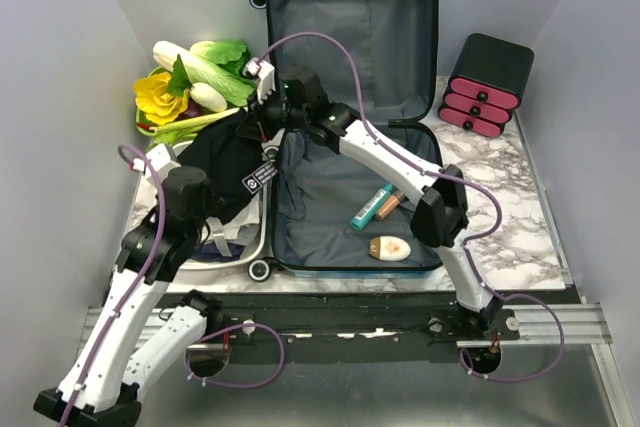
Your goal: Open, take out, and arrange the luggage
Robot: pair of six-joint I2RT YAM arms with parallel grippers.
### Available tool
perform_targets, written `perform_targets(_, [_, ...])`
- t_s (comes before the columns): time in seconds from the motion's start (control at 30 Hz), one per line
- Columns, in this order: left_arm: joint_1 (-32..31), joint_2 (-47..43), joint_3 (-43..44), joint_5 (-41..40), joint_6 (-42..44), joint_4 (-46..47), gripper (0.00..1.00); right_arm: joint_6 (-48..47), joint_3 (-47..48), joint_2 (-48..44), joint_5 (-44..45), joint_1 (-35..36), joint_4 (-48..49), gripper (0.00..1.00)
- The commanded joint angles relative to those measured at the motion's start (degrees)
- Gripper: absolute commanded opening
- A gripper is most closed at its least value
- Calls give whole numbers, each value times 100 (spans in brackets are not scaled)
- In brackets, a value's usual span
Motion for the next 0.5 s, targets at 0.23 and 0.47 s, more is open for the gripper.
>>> perform_targets(0.23, [20, -1431, -1510, -349, -2041, -123, 0, -520, 1693, 1605, 907, 565, 1306, 1])
perform_targets(0.47, [20, -2275, -2461, -244, -2649, 202, 22, -696, 1941, 2080, 1479, 591, 1430, 28])
